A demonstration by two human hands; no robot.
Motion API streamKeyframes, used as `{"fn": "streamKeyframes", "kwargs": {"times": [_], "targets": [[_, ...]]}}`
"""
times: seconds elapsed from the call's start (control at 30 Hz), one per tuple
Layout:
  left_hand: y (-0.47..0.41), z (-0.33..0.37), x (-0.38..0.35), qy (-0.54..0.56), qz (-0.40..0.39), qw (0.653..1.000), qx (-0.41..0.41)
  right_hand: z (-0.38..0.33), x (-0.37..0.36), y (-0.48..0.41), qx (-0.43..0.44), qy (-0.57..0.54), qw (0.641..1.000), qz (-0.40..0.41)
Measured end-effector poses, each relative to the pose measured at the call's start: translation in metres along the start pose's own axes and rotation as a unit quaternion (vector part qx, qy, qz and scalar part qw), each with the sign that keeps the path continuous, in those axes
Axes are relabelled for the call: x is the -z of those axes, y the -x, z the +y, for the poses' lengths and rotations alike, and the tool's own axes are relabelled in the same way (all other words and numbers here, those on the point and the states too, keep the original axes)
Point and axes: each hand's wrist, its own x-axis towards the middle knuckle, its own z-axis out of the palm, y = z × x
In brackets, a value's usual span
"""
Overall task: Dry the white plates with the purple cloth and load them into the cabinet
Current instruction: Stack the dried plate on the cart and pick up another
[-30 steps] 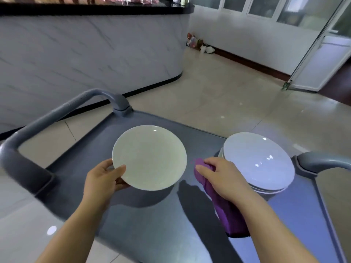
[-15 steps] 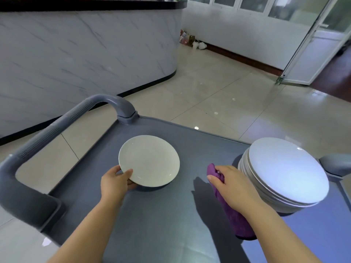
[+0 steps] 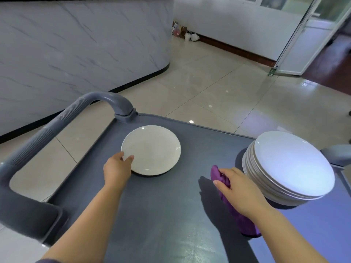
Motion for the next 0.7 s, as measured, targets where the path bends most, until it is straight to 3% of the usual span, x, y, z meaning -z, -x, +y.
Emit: {"fn": "streamKeyframes", "kwargs": {"times": [0.23, 0.5, 0.7], "targets": [[0.039, 0.003, 0.017, -0.071, -0.017, 0.995, -0.065, 0.012, 0.004, 0.016, -0.013, -0.031, 0.999, 0.014], [0.114, 0.012, -0.019, -0.123, -0.187, 0.967, -0.120, 0.048, 0.027, 0.058, -0.005, -0.091, 0.996, 0.006], [0.174, 0.024, -0.075, -0.152, -0.255, 0.940, -0.168, 0.094, 0.048, 0.102, -0.032, -0.085, 0.995, -0.031]]}}
